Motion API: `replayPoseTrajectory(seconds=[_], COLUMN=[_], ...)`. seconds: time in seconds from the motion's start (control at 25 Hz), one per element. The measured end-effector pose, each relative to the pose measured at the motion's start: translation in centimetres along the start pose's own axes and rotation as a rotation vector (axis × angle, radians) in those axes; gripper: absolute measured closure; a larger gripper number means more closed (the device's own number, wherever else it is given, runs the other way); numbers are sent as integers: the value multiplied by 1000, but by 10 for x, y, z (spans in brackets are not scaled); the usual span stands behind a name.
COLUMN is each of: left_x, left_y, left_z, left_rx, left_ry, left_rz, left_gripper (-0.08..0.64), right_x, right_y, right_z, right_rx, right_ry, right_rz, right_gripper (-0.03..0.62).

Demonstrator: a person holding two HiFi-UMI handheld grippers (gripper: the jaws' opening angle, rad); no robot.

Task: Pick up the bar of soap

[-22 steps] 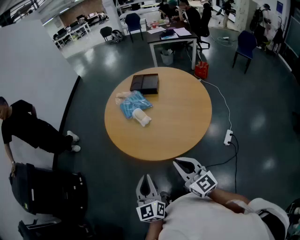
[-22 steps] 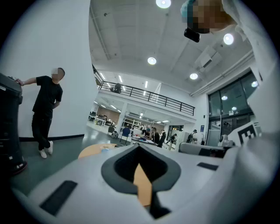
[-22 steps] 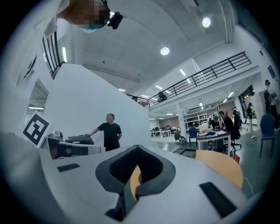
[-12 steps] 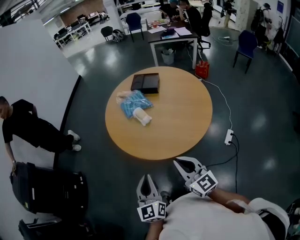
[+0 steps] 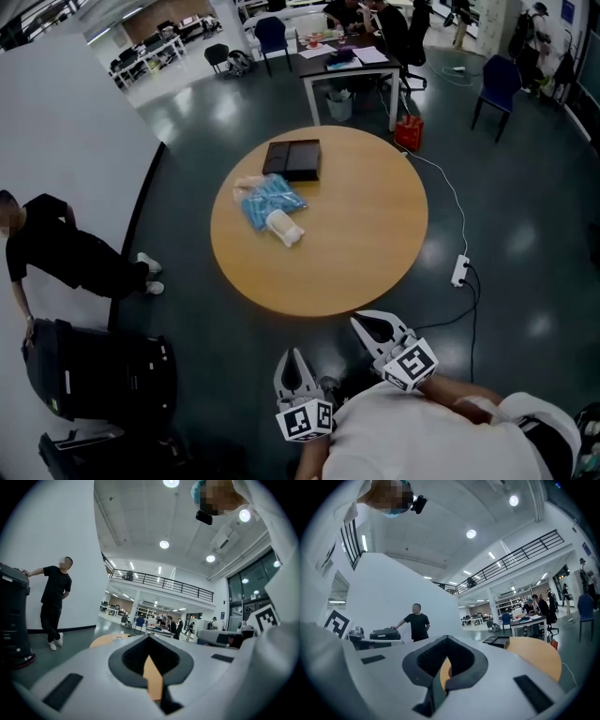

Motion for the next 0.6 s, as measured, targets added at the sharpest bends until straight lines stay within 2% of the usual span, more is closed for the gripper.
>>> replayPoseTrajectory(seconds=[0.16, 0.28, 0.48, 0.6], left_x=[2, 7, 38, 62], left_y=[-7, -3, 4, 18], left_z=[6, 25, 81, 134], left_rx=[10, 13, 26, 21], left_ry=[44, 48, 13, -47], left_rz=[6, 7, -7, -1], left_gripper=[555, 555, 555, 555], right_x=[-7, -23, -35, -43], right_y=[-14, -19, -33, -37], right_z=[7, 34, 85, 133], right_rx=[21, 26, 44, 33], right_ry=[8, 2, -14, -42], right_rz=[-15, -23, -32, -42], right_gripper=[578, 578, 578, 578])
Point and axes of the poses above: the fingertips, and each gripper's own axes: z forward along the fingers, x to its left, y out of its top, the point moved 5 cm from there along -z, backward along the fingers, and after that the axes turned 13 degrees about -z, right-handed, at the moved point
